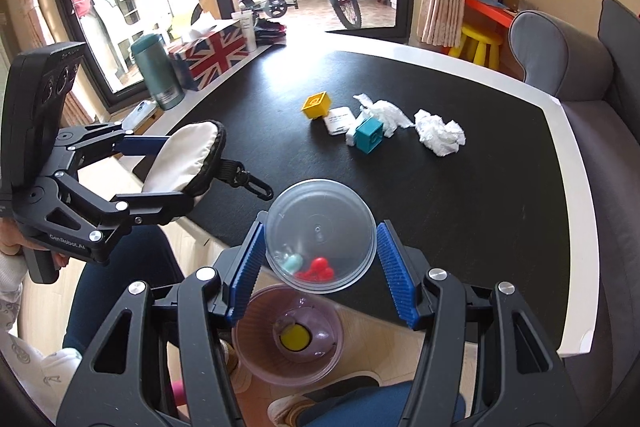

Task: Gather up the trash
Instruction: 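Carry the dome and pouch over the pink bin and open both tools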

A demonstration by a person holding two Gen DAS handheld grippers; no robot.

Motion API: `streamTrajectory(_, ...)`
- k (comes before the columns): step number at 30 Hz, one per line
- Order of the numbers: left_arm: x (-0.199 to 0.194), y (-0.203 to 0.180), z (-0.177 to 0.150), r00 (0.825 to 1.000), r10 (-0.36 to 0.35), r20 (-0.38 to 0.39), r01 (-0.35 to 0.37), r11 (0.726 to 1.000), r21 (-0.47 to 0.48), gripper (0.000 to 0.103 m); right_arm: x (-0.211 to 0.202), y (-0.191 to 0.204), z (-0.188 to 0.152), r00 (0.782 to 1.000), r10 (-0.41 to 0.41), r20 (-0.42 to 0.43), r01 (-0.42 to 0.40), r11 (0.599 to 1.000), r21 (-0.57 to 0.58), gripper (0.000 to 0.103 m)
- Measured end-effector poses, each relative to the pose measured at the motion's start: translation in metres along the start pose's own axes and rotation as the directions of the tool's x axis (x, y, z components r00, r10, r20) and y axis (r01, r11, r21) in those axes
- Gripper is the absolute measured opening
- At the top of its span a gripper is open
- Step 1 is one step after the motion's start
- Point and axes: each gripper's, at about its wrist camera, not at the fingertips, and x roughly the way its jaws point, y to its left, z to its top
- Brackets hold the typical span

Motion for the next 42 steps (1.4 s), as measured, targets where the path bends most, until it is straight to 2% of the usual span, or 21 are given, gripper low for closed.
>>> streamTrajectory(8, -0.008, -0.006, -0.028, 1.000, -0.013, -0.015, 0.013, 1.000, -0.018, 0.079, 0.009, 0.020, -0.034, 0.997, 0.053, -0.057, -0.054, 0.999, -0.009, 0.057)
streamTrajectory(15, -0.011, -0.006, -0.039, 1.000, -0.011, -0.021, 0.010, 1.000, -0.030, 0.079, 0.018, 0.034, -0.046, 0.991, 0.097, -0.088, -0.100, 0.994, -0.030, 0.058)
streamTrajectory(16, -0.012, -0.005, -0.039, 1.000, -0.010, -0.021, 0.009, 0.999, -0.031, 0.079, 0.019, 0.035, -0.046, 0.991, 0.102, -0.090, -0.105, 0.994, -0.032, 0.061)
streamTrajectory(18, -0.013, -0.004, -0.039, 1.000, -0.008, -0.019, 0.008, 0.999, -0.031, 0.079, 0.018, 0.034, -0.047, 0.993, 0.094, -0.073, -0.096, 0.995, -0.028, 0.085)
streamTrajectory(24, -0.012, -0.004, -0.038, 1.000, -0.011, -0.020, 0.010, 0.999, -0.030, 0.079, 0.016, 0.027, -0.046, 0.995, 0.078, -0.069, -0.078, 0.997, -0.002, 0.094)
streamTrajectory(35, -0.005, -0.010, -0.041, 0.999, -0.028, -0.039, 0.027, 1.000, -0.016, 0.079, 0.012, 0.018, -0.047, 0.996, 0.053, -0.070, -0.051, 0.998, 0.030, 0.097)
streamTrajectory(42, -0.001, -0.018, -0.045, 0.997, -0.046, -0.058, 0.046, 0.999, 0.003, 0.080, -0.003, 0.009, -0.041, 0.999, 0.021, -0.036, -0.019, 0.998, 0.061, 0.097)
